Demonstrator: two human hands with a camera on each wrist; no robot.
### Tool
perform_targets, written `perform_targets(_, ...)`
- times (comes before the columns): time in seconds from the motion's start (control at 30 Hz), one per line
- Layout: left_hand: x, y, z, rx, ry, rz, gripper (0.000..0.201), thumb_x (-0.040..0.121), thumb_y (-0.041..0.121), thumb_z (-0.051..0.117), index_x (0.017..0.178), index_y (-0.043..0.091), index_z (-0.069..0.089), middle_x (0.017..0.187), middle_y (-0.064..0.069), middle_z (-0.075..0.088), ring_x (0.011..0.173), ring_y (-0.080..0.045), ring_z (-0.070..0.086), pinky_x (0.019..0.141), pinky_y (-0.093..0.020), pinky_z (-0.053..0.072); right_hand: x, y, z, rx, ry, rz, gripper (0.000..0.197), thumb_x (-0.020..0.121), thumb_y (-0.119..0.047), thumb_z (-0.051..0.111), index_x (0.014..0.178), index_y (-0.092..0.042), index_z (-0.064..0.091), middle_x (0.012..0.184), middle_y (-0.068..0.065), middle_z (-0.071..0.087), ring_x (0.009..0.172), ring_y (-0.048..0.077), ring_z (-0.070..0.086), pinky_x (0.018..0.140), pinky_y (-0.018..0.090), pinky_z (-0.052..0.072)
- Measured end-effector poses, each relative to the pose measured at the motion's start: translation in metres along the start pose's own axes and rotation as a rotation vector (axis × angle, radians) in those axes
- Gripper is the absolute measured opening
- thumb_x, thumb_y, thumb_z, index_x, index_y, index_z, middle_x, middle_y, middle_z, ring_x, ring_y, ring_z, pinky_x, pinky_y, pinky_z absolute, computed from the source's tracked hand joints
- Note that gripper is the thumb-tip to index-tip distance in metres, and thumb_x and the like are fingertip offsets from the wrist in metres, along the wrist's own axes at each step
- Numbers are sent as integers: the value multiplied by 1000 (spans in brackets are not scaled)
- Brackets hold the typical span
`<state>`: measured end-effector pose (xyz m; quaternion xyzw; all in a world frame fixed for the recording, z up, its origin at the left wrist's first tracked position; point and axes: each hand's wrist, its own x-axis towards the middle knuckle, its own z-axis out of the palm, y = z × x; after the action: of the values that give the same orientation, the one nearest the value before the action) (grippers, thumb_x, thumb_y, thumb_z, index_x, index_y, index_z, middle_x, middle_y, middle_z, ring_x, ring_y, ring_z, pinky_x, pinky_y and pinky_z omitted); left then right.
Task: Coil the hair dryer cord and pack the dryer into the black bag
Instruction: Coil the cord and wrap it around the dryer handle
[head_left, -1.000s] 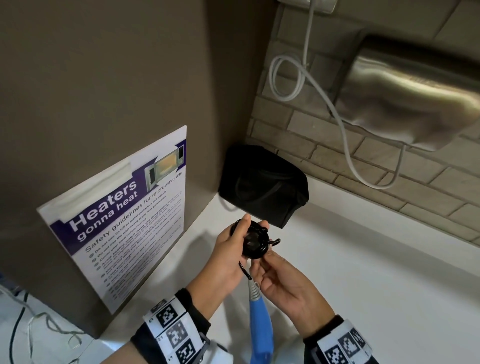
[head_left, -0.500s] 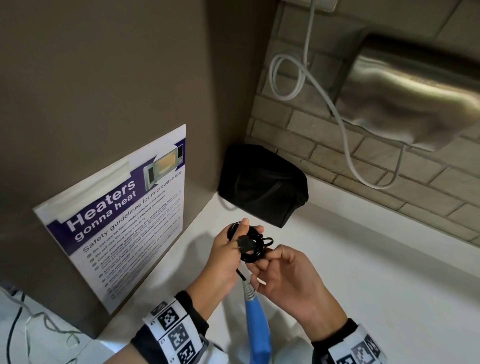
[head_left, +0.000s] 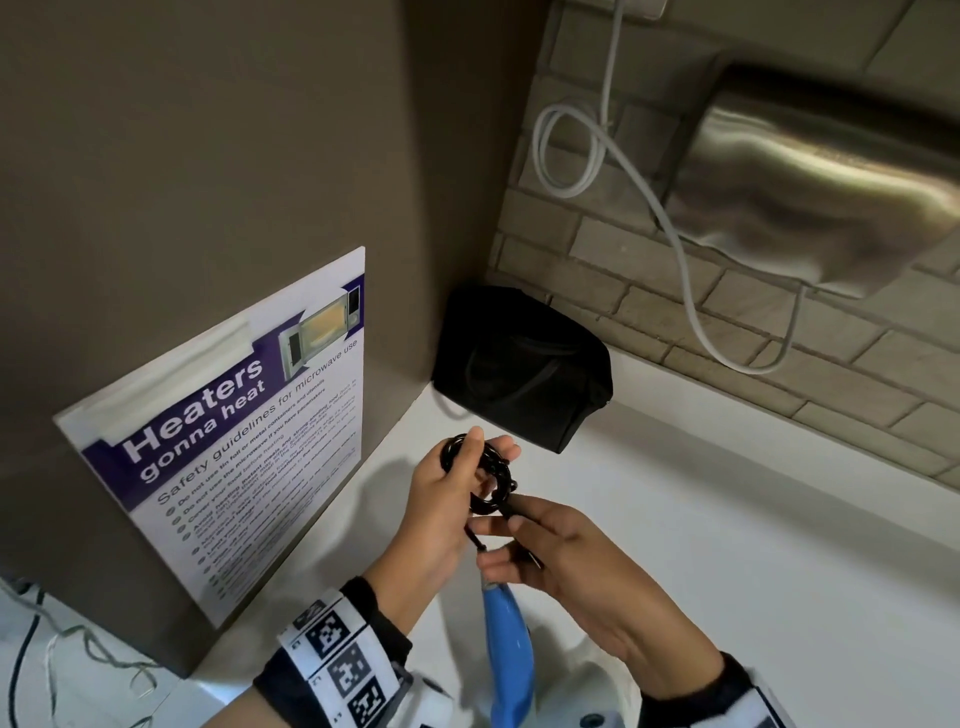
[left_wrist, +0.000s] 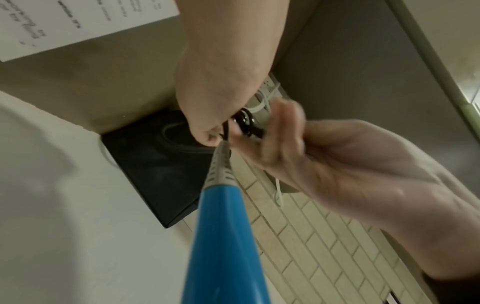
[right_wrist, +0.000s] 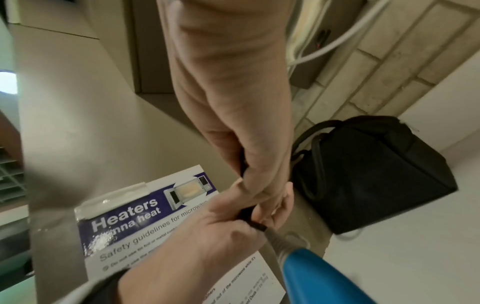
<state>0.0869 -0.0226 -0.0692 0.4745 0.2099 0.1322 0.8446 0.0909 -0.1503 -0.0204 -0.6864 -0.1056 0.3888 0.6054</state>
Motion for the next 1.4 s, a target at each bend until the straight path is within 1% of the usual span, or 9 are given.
perform_targets(0.17, 2, -1, 4, -168, 48, -51, 22, 95, 27, 56, 95, 7, 63, 88, -6, 76, 89, -23, 73, 76, -33, 55, -17, -2, 7, -327, 56, -94, 40, 101, -7, 30, 126, -29, 52, 110, 3, 68, 66, 13, 67, 78, 24, 57)
perform_targets(0.37, 11, 2, -3, -201, 156, -47, 21, 94, 21, 58, 83, 3, 64, 70, -4, 70, 65, -18, 70, 79, -35, 57, -37, 5, 14, -411, 11, -136, 41, 99, -3, 34, 112, -36, 54, 104, -1, 69, 65, 8, 60, 70, 24, 56)
perform_targets(0.57, 12, 12, -4, -246, -2, -102, 25, 96, 25, 53, 87, 5, 64, 84, -11, 74, 82, -25, 72, 87, -38, 54, -35, 6, -6, -470, 28, -144, 35, 99, -2, 36, 115, -26, 57, 99, 1, 70, 75, 1, 60, 73, 14, 47)
perform_targets(0.73, 10, 14, -1, -225, -150, -131, 41, 99, 34, 41, 109, 0, 60, 104, -14, 74, 103, -25, 69, 90, -32, 51, -30, 9, -9, -515, 61, -169, 21, 97, -14, 46, 100, -24, 65, 93, -1, 69, 77, -1, 60, 74, 14, 45)
perform_targets(0.93, 5, 14, -4, 50, -186, 6, 32, 98, 37, 42, 81, 13, 53, 109, -1, 74, 109, -14, 66, 98, -30, 43, -14, 20, -22, -932, 298, -299, 14, 91, -31, 57, 93, -37, 70, 64, -10, 54, 60, 7, 52, 60, 12, 38)
perform_targets(1.03, 6, 17, -6, -2, -181, -12, 33, 98, 35, 43, 74, 14, 46, 106, -6, 75, 101, -12, 69, 92, -27, 44, -8, 22, -28, -828, 282, -174, 24, 93, -21, 49, 88, -35, 67, 52, -11, 60, 51, 4, 53, 55, 13, 40)
perform_targets(1.13, 1, 14, 0, -31, -202, -55, 34, 99, 34, 43, 71, 14, 44, 103, -11, 75, 90, -13, 71, 83, -26, 49, 3, 21, -26, -488, 249, -76, 33, 94, -9, 40, 93, -21, 71, 78, 3, 74, 73, 11, 68, 73, 21, 56)
perform_targets(1.3, -3, 7, 4, 48, -233, -72, 33, 99, 37, 42, 75, 14, 43, 103, -7, 75, 96, -13, 70, 91, -29, 44, 19, 21, -23, -148, 287, -78, 18, 93, -4, 49, 88, -5, 65, 85, 15, 73, 81, 25, 70, 79, 30, 58)
perform_targets(1.4, -2, 2, 1, 89, -233, -88, 34, 98, 41, 41, 87, 10, 48, 101, -5, 76, 94, -10, 69, 94, -33, 43, 23, 24, -21, -106, 318, -116, 18, 87, 2, 56, 101, -9, 50, 83, 18, 70, 83, 28, 71, 75, 26, 57)
